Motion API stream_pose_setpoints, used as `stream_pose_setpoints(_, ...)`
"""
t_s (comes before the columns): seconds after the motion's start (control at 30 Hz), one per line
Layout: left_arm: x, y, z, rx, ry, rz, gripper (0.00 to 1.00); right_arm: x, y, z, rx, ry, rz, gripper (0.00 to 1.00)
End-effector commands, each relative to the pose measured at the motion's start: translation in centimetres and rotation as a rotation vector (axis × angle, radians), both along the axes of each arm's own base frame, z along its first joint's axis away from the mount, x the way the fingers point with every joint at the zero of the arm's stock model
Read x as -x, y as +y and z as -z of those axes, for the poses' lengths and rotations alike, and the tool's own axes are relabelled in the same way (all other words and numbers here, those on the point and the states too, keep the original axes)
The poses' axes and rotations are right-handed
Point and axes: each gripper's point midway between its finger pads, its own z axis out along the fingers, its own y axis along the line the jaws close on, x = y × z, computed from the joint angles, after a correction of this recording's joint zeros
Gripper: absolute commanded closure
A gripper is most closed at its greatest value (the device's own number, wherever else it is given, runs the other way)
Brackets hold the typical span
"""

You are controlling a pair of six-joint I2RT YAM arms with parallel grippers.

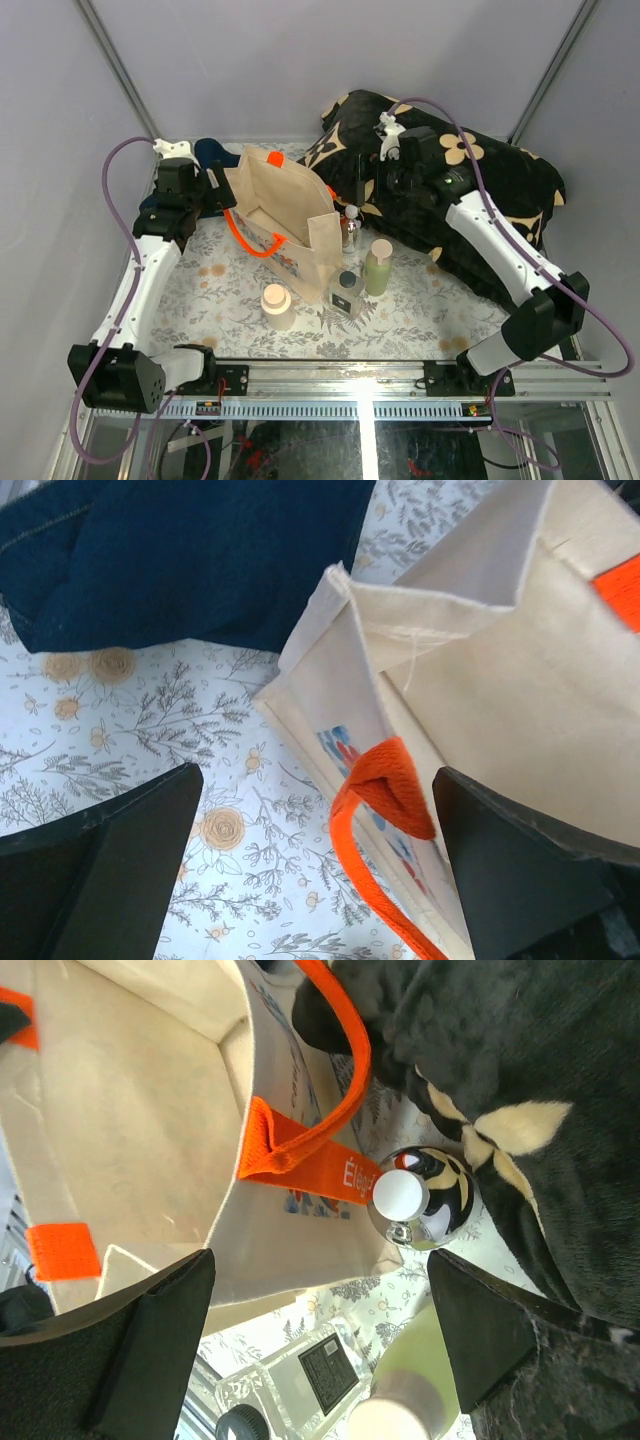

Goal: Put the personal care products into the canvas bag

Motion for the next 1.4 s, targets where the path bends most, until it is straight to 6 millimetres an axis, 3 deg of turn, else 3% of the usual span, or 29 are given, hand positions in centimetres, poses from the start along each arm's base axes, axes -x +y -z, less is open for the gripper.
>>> stream_pose_setpoints(0.0, -0.9, 0.2, 1.3, 0.002, -0.014, -0.029, 0.0, -0.6, -0.2, 0.2, 0.064, 0.007, 0.052, 0.06)
stream_pose_setpoints(0.1, -1.5, -0.2, 2.2, 0.027, -0.01, -0.023, 0.03, -0.8, -0.1, 1.3, 0.091, 0.018, 0.06, 0.06)
stream_pose_setpoints(0.23, -1.6, 0.3, 2.6, -0.004, 0.044, -0.034, 0.33, -1.2, -0.2, 3.1, 0.151, 0.035, 0.065, 0.07)
stream_pose_setpoints(0.3, -1.0, 0.7, 2.7, -0.028, 0.066, -0.043, 0.38, -1.4, 0.1, 4.3, 0.182, 0.044, 0.057, 0.07)
stream_pose_setpoints(0.57, 0.0, 0.6, 2.4, -0.012, 0.054, -0.044, 0.4, -1.9, 2.8, 9.5, 0.326, 0.124, -0.023, 0.17)
stream_pose_setpoints(0.77, 0.3, 0.6, 2.2, -0.018, 0.056, -0.042, 0.37, -2.4, 3.6, 10.8, 0.449, 0.138, -0.035, 0.3)
stream_pose_setpoints(0.93, 0.4, 0.6, 2.4, -0.017, 0.061, -0.036, 0.36, -2.7, 3.2, 10.9, 0.479, 0.135, -0.017, 0.58)
stream_pose_setpoints(1.17, 0.2, 0.5, 2.7, -0.02, 0.072, -0.024, 0.36, -2.6, 1.9, 10.1, 0.542, 0.141, -0.002, 0.73)
stream_pose_setpoints(1.37, 0.0, 0.3, 2.9, -0.02, 0.079, -0.013, 0.36, -2.9, 1.1, 7.7, 0.577, 0.112, 0.023, 0.99)
